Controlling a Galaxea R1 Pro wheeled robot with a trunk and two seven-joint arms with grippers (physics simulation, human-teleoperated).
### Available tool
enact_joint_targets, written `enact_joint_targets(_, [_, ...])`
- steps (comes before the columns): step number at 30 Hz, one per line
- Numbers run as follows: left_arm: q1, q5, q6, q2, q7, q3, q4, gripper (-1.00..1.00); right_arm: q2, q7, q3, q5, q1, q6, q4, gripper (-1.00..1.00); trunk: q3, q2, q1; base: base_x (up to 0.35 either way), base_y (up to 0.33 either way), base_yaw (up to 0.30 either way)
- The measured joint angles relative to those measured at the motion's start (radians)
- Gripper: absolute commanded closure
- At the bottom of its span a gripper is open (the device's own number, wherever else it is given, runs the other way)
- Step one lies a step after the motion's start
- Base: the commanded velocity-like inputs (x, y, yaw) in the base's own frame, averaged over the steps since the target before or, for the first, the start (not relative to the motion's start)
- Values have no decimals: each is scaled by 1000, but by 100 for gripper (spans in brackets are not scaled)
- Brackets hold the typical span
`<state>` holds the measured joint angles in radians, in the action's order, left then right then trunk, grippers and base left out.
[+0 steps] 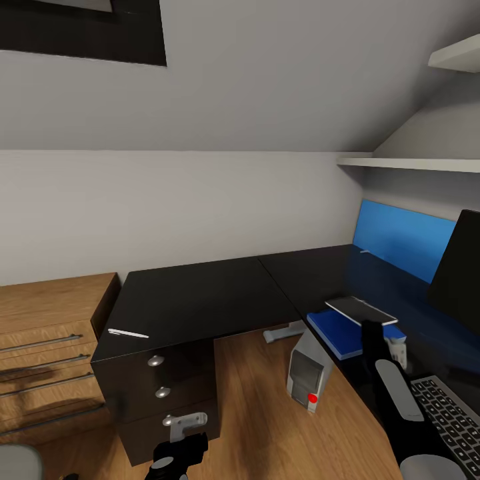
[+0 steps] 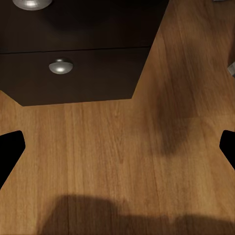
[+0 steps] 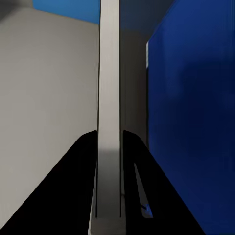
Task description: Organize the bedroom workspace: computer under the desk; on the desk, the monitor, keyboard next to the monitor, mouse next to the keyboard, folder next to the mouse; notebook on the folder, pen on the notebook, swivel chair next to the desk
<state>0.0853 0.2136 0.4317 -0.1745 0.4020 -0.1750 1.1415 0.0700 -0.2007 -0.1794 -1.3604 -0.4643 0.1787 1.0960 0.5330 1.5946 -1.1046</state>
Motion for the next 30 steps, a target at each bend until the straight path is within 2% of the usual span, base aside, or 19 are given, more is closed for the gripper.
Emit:
enact_joint_targets(5, [0, 1, 0, 0, 1, 0, 0, -100, 0, -54, 5, -1, 0, -1, 0, 100, 0, 0, 0, 0, 0, 0])
enact_joint_targets(10, [0, 0, 0, 0, 0, 0, 0, -100, 0, -70, 7, -1, 0, -1, 0, 100, 0, 0, 0, 0, 0, 0])
enact_joint_targets(30, [0, 0, 0, 0, 1, 0, 0, -100, 0, -75, 8, -1, 0, 3, 0, 100, 0, 0, 0, 0, 0, 0])
